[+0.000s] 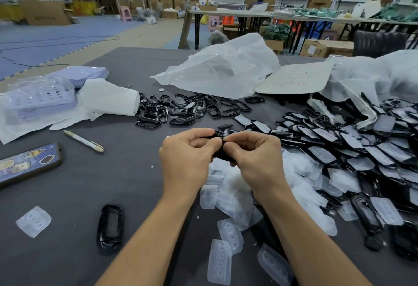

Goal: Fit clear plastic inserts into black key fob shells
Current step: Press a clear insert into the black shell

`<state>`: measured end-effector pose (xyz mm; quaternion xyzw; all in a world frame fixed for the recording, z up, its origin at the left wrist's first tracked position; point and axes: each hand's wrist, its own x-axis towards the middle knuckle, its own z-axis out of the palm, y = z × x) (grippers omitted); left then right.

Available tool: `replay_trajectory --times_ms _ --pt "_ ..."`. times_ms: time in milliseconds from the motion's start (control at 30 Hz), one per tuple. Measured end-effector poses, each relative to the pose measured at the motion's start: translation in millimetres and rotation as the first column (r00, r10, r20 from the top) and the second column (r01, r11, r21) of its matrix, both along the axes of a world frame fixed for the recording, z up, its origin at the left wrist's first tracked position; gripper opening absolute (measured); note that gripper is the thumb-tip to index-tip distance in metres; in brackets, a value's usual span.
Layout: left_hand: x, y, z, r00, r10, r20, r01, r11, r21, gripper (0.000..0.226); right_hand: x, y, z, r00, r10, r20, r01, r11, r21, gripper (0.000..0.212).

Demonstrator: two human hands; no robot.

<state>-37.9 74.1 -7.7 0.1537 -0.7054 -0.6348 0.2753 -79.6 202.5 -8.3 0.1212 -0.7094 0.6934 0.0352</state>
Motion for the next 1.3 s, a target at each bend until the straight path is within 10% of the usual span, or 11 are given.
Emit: replay_trajectory --times_ms 200,367,533,767,1033,1300 --pt "-1.8 -2.1 4.2 0.977 -0.184 0.105 0.145 0.943 0.3 0.024 -3.0 3.2 0.6 1.0 0.013 0.002 -0.013 1.0 0.025 0.019" --pt "-4.4 -3.4 -1.2 0.993 0.02 0.12 -0.029 0.997 0.067 0.035 0.0 -2.6 -1.4 0.996 0.024 0.087 -0.034 0.993 0.116 0.019" --pt "-5.7 -8.2 -0.8 0.959 -0.254 0.123 0.213 0.937 0.277 0.032 -2.9 4.6 2.5 0.997 -0.028 0.076 0.022 0.997 0.078 0.028" --pt "-6.3 -10.2 -2.6 0.994 -0.032 0.104 0.026 0.998 0.06 0.026 1.7 1.7 3.4 0.99 0.078 0.121 -0.087 0.994 0.068 0.025" --pt "-9.7 -1.5 -4.7 0.958 -0.268 0.099 0.214 0.903 0.372 0.023 3.2 -4.7 2.4 0.993 -0.012 0.121 0.019 0.998 -0.057 0.03" --pt "-17.2 -16.9 -5.8 0.99 0.122 0.072 -0.139 0.937 0.321 0.04 15.9 -7.1 -1.1 0.951 -0.061 -0.303 0.224 0.811 0.54 0.02"
